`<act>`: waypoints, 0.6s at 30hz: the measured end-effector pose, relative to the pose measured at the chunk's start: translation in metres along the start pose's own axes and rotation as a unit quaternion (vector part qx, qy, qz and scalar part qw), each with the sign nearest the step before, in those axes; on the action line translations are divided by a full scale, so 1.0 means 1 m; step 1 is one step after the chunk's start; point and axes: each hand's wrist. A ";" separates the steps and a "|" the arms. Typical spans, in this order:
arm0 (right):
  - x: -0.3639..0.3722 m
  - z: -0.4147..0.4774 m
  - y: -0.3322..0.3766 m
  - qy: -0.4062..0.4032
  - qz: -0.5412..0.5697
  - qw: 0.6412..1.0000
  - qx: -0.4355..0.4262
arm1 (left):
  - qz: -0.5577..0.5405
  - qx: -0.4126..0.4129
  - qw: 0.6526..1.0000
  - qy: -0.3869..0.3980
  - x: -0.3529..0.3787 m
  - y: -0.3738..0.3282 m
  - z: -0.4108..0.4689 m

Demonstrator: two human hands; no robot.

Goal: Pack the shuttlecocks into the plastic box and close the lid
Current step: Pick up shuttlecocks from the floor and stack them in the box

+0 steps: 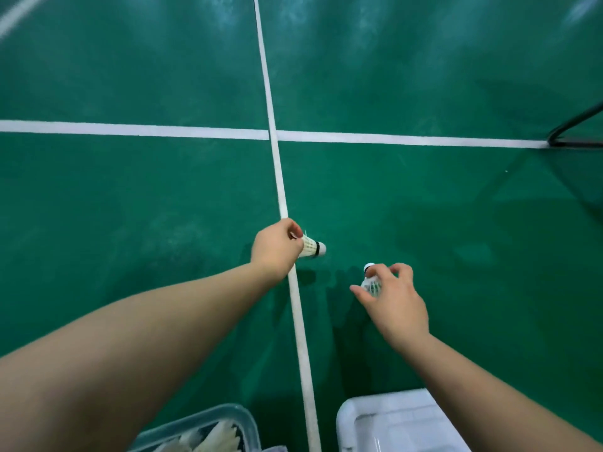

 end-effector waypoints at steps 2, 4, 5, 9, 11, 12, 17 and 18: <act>-0.010 -0.005 0.012 -0.025 0.028 0.999 -0.004 | -0.003 0.014 1.000 0.001 -0.010 -0.002 -0.018; -0.019 -0.013 0.028 -0.045 0.056 0.997 -0.017 | 0.002 0.035 0.999 0.001 -0.024 -0.002 -0.036; -0.024 -0.017 0.035 -0.056 0.072 0.996 -0.025 | 0.007 0.048 0.999 -0.004 -0.033 -0.001 -0.046; -0.041 -0.050 0.055 -0.083 0.107 0.989 -0.068 | 0.024 0.071 0.997 -0.029 -0.071 0.006 -0.093; -0.050 -0.075 0.064 -0.077 0.117 0.986 -0.088 | 0.031 0.075 0.996 -0.044 -0.095 0.010 -0.121; -0.055 -0.088 0.068 -0.065 0.113 0.986 -0.103 | 0.036 0.076 0.995 -0.049 -0.107 0.012 -0.136; -0.093 -0.165 0.084 -0.011 0.051 0.974 -0.221 | 0.104 0.077 0.991 -0.046 -0.155 0.020 -0.226; -0.103 -0.179 0.088 -0.002 0.041 0.971 -0.236 | 0.124 0.080 0.988 -0.034 -0.162 0.017 -0.244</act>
Point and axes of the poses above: each hand's wrist, its own z-axis towards the middle knuckle, its own x-axis out of the palm, y = z × x, and after that the axes turned 7 degrees about -x, right-handed
